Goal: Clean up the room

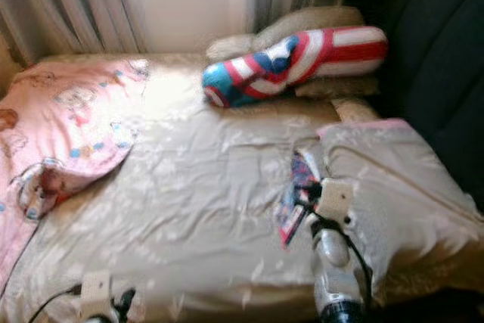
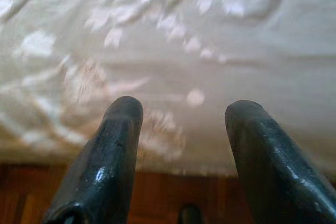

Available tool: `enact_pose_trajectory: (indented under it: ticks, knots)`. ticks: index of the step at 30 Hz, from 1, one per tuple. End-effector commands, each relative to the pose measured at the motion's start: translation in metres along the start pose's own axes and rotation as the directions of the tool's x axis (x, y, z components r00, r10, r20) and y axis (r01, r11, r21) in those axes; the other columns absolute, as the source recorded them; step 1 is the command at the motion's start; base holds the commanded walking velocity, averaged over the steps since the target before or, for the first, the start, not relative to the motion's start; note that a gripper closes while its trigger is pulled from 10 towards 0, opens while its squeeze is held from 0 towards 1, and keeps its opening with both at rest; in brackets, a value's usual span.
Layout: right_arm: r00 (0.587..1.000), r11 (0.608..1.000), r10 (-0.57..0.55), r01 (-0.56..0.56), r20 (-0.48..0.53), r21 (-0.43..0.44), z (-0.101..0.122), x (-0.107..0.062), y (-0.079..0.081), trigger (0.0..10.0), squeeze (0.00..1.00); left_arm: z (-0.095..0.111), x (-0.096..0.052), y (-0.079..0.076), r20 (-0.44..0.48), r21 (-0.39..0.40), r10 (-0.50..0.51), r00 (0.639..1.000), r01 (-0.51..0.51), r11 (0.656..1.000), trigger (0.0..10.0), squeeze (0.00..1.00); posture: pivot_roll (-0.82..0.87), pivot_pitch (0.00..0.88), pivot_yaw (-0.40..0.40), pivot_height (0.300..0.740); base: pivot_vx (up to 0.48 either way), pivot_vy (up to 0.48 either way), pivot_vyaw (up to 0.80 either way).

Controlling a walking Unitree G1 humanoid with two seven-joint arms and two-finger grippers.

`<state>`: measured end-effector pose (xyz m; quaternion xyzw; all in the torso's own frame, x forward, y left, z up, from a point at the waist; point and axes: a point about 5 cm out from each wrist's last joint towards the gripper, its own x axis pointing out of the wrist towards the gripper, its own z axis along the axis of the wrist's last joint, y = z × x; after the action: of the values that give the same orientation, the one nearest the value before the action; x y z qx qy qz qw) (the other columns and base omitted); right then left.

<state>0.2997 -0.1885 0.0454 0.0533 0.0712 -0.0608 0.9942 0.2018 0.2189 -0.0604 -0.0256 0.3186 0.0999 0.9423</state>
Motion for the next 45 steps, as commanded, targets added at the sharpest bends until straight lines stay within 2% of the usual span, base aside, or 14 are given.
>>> enact_pose_trajectory:
  ticks: [1,8,12,16,17,22,32,38,45]
  knots:
    - [0.999,1.000,0.001,-0.001,0.049,0.002,0.011,0.005,0.003,10.0,0.00,-0.007,-0.003,0.003,-0.020,0.006,0.008,1.000,-0.008,1.000,10.0,0.00,-0.06,0.000,-0.023,0.739,0.000,0.000,0.00]
    - [0.999,1.000,0.004,-0.004,0.050,0.000,0.010,0.005,0.004,10.0,0.00,-0.005,-0.002,0.005,-0.010,0.016,0.015,1.000,-0.015,1.000,10.0,0.00,-0.06,0.000,-0.021,0.739,0.000,0.000,0.00]
    - [0.999,1.000,0.014,-0.014,0.043,0.000,0.009,0.005,0.004,10.0,0.00,0.003,-0.001,0.007,0.031,-0.002,0.026,0.999,-0.026,1.000,10.0,0.00,-0.06,0.000,-0.018,0.739,0.000,0.000,0.00]
    - [0.997,0.997,0.072,-0.073,0.033,0.013,0.007,0.003,0.009,10.0,0.00,0.028,0.004,0.012,0.162,-0.061,0.045,0.986,-0.036,0.998,10.0,0.00,-0.06,0.000,-0.016,0.739,0.000,0.000,0.00]
    - [0.994,0.994,0.107,-0.108,0.034,0.016,0.007,0.001,0.012,10.0,0.00,0.044,0.005,0.013,0.245,-0.073,0.044,0.969,-0.027,0.997,10.0,0.00,-0.06,0.000,-0.015,0.739,0.000,0.000,0.00]
    - [0.992,0.993,0.115,-0.116,0.046,0.023,0.008,0.002,0.013,10.0,0.00,0.075,0.005,0.010,0.402,-0.050,0.000,0.915,0.022,0.999,10.0,0.00,-0.05,0.000,-0.011,0.739,0.000,0.000,0.00]
    - [0.991,0.991,0.128,-0.129,0.044,0.023,0.009,0.002,0.018,10.0,0.00,0.090,0.003,0.005,0.476,-0.049,-0.017,0.879,0.046,0.998,10.0,0.00,-0.06,0.000,0.008,0.729,0.000,0.000,0.00]
    - [0.991,0.992,0.123,-0.125,0.058,0.028,0.010,0.001,0.018,10.0,0.00,0.095,0.002,0.003,0.492,-0.026,-0.041,0.870,0.062,0.998,10.0,0.00,-0.06,0.000,0.020,0.700,0.000,0.000,0.00]
    - [0.993,0.993,0.108,-0.110,0.054,0.036,0.007,0.001,0.019,10.0,0.00,0.098,0.002,0.007,0.493,-0.018,-0.040,0.869,0.056,0.998,10.0,0.00,-0.06,0.000,0.028,0.700,0.000,0.000,0.00]
